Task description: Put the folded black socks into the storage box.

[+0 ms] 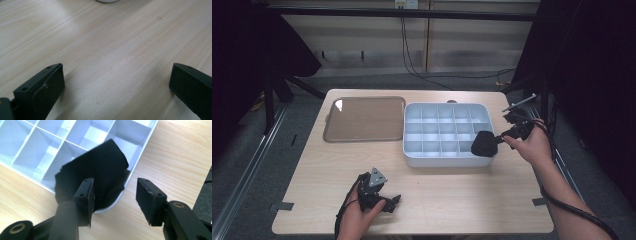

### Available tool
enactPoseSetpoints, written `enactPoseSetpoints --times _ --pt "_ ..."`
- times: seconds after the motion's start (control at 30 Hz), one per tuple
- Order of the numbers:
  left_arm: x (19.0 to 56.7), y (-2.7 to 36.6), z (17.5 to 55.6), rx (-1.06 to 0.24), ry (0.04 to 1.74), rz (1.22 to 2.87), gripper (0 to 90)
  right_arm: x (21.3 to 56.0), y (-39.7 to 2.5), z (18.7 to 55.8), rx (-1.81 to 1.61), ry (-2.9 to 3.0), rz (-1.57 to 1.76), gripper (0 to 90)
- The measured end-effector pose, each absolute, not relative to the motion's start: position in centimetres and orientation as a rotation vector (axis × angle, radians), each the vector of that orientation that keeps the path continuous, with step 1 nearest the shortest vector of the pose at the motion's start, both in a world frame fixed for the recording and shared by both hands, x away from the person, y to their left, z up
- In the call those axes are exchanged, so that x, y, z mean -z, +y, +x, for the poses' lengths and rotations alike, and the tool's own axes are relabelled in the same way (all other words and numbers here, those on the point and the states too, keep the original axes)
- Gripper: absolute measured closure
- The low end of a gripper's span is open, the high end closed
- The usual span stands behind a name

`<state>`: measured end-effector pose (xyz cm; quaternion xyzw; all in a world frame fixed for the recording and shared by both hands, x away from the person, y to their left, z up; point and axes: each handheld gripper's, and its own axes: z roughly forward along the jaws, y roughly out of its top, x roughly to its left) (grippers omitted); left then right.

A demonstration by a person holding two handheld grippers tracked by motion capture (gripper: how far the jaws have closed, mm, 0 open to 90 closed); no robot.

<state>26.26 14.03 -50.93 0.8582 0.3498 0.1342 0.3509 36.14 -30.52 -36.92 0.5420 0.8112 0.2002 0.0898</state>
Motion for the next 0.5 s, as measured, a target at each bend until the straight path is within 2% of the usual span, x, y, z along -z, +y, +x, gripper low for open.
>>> enactPoseSetpoints --times 0.13,0.3,0.5 --pt "50.9 14.0 26.3 -0.346 0.906 2.222 0.0 36.2 -30.1 36.4 -0.613 2.427 1.617 55.5" --pt "50.9 14.0 26.3 -0.346 0.906 2.222 0.0 35.8 -29.2 36.7 -0.625 2.458 1.607 66.7" --pt "50.9 14.1 26.3 -0.343 0.906 2.227 0.0 35.6 -28.3 37.0 -0.634 2.488 1.596 75.1"
